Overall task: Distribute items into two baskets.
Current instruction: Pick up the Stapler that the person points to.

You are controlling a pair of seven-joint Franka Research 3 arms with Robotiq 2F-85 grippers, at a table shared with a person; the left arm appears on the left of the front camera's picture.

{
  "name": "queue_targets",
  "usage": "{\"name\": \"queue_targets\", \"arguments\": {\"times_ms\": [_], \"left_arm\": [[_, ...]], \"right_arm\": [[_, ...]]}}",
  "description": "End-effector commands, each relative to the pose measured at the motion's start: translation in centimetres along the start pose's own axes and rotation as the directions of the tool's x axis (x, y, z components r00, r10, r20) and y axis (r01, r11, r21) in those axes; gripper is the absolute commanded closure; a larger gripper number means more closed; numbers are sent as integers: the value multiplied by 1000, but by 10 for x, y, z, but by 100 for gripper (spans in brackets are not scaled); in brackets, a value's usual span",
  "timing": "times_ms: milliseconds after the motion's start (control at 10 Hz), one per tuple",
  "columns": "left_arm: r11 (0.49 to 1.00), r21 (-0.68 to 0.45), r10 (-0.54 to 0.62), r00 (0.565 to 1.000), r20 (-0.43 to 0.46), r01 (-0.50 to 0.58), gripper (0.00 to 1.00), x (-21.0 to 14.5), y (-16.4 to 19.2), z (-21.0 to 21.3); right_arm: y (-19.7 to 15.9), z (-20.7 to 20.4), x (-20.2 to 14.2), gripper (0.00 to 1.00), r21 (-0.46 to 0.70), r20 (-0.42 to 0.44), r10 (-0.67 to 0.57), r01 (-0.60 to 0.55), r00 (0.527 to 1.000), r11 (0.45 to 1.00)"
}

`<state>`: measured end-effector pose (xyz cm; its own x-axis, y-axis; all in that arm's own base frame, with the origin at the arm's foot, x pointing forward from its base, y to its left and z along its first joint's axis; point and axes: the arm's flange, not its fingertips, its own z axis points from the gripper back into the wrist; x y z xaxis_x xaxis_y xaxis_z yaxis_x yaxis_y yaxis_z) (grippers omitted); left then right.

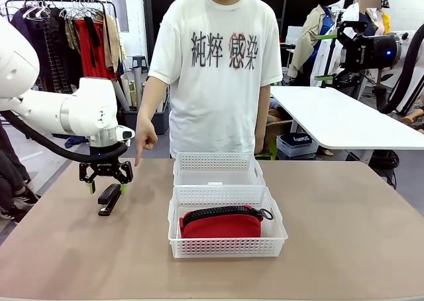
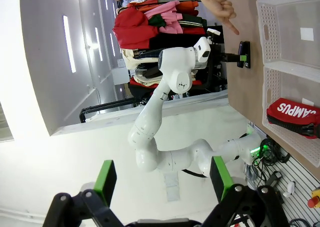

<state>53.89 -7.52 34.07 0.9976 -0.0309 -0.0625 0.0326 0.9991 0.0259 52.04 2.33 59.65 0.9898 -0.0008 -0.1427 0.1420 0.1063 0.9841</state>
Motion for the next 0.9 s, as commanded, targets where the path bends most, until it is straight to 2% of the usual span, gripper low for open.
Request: {"name": "queue_targets", "arguments": {"times_ms": [0,100,500,600,800], "left_arm": [[1000,30,0,1000,-22,1,0,0,3,-7],[999,33,-8,1000,-18,8,12,-1,3,-10],[1000,14,-1,1000,-27,1,89,2,6,-10],[1000,10,3,1000,-27,-3,100,2,4,-11],[1000,9,-5,1000,-24,6,100,1,3,-7]], "right_arm": [[4,0,-1,0,19,3,2,-2,1000,1000],[4,0,-1,0,19,3,2,-2,1000,1000],[4,0,-1,0,19,3,2,-2,1000,1000],[4,0,-1,0,19,3,2,-2,1000,1000],[4,0,-1,0,19,3,2,-2,1000,1000]]}}
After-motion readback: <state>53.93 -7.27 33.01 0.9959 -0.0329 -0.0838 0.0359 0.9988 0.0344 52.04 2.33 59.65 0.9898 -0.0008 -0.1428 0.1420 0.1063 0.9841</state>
